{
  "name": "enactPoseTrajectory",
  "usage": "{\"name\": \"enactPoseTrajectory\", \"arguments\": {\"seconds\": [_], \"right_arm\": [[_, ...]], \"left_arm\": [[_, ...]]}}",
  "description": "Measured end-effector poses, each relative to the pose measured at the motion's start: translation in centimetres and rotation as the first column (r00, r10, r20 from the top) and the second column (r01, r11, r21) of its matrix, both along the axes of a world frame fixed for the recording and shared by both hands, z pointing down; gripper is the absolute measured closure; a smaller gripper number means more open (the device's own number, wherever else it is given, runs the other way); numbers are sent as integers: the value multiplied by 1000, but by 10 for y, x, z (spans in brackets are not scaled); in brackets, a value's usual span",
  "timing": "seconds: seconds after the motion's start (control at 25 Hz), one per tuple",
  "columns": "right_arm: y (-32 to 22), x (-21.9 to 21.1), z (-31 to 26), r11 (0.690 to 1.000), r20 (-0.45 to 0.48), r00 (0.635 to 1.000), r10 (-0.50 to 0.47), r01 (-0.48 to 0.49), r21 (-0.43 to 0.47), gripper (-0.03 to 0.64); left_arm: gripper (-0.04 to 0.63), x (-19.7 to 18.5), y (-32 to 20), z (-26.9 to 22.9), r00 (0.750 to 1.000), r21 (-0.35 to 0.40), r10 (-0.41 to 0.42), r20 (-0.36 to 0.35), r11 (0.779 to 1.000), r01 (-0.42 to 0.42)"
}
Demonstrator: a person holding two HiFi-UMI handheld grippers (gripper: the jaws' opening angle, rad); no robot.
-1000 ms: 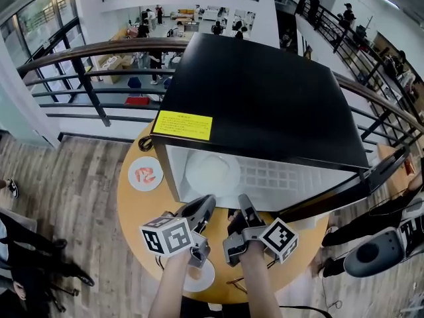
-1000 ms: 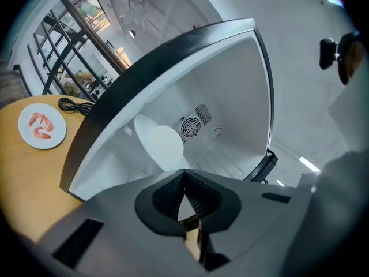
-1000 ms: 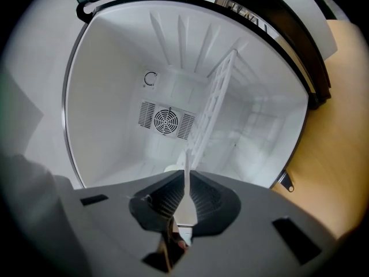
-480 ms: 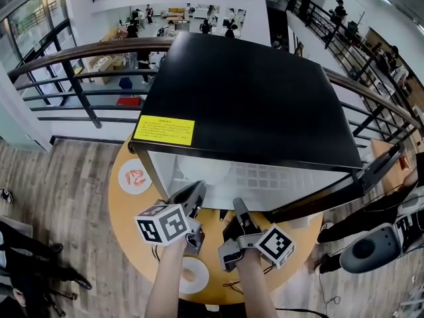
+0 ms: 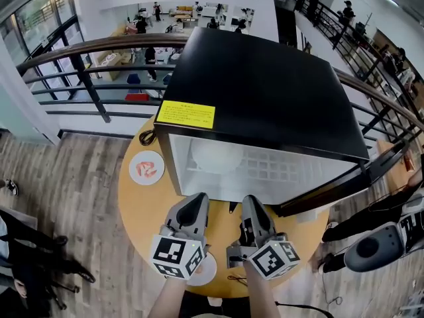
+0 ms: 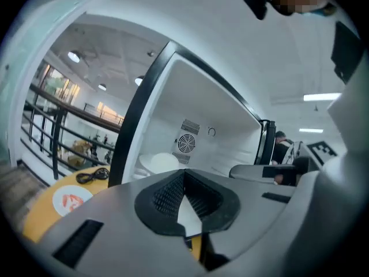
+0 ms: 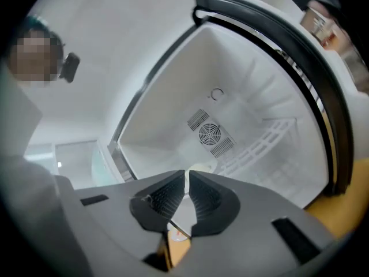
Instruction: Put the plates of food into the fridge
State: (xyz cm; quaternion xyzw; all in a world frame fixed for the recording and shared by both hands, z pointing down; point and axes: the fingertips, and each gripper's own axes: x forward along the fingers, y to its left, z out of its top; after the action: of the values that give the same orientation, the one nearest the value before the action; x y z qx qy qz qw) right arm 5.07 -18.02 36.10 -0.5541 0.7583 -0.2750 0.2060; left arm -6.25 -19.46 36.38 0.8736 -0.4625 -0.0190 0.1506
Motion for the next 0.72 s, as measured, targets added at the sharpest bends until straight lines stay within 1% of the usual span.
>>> {"name": "enactPoseTrajectory", "arguments": {"seconds": [0.08, 0.12, 0.16, 0.24, 0.32, 0.36, 0.44, 0.56, 0.6, 0.72], "right_arm": [[13, -4, -7, 999, -126, 992, 18, -12, 48, 584], [19, -6, -9, 998, -170, 985, 23, -12, 65, 584], [25, -8, -11, 997, -205, 978, 26, -10, 76, 584], [37, -10, -12, 996, -260, 965, 30, -7, 89, 584], [48, -10, -12, 995, -302, 953, 34, -4, 99, 584], [52, -10, -13, 995, -311, 950, 33, -1, 104, 584], [59, -9, -16, 993, -301, 953, 32, 2, 114, 584], [64, -2, -21, 992, -263, 964, 37, -3, 128, 584], [66, 1, -22, 991, -255, 966, 34, 0, 130, 584], [68, 1, -25, 990, -243, 970, 5, 29, 136, 584]], "left_arm": [[589, -1, 15, -12, 995, 97, -28, 93, 995, 19], [589, -1, 22, -17, 992, 127, -42, 123, 991, 26], [589, -2, 29, -22, 990, 145, -55, 134, 989, 35], [589, -4, 39, -28, 991, 163, -76, 114, 985, 57], [589, -6, 49, -31, 992, 159, -86, 95, 985, 70], [589, -7, 54, -32, 991, 157, -89, 97, 985, 73], [589, -9, 63, -37, 989, 165, -101, 109, 983, 82], [589, -9, 75, -47, 983, 208, -128, 135, 973, 98], [589, -8, 80, -50, 981, 218, -137, 135, 970, 106], [588, -8, 89, -57, 982, 220, -163, 98, 966, 138]]}}
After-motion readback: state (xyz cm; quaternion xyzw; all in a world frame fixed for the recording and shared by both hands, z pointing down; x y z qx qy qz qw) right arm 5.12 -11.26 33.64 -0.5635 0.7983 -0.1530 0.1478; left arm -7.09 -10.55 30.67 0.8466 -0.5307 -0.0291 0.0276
